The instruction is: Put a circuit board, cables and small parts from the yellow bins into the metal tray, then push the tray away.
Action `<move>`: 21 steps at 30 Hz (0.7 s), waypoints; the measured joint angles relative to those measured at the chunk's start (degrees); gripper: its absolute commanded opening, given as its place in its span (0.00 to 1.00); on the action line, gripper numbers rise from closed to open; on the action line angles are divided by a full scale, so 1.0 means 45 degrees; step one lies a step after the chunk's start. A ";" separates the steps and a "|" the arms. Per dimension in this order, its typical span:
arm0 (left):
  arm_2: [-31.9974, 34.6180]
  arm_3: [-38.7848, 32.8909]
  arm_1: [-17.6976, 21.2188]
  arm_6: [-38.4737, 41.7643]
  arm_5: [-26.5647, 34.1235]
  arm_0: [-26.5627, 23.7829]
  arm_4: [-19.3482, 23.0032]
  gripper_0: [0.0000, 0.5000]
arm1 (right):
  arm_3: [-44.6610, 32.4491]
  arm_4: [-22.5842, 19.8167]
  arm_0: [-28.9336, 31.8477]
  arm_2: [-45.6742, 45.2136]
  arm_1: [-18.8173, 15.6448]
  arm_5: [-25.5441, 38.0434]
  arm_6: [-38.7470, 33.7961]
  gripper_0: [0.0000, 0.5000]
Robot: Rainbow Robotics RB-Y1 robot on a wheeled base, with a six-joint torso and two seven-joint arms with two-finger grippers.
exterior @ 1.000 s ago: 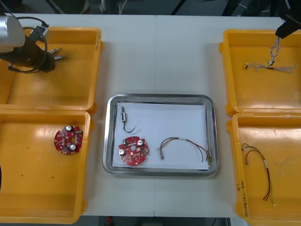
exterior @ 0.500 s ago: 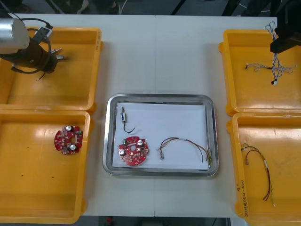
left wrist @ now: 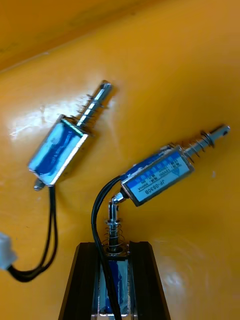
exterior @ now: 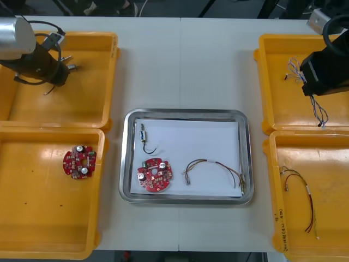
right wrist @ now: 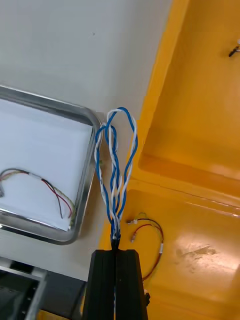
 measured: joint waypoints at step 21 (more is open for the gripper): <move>0.0751 -0.2891 0.0248 0.0027 0.3792 0.0000 -0.1361 0.00 | -0.0076 0.1403 -0.0290 0.1906 0.0519 0.0000 0.4805 0.00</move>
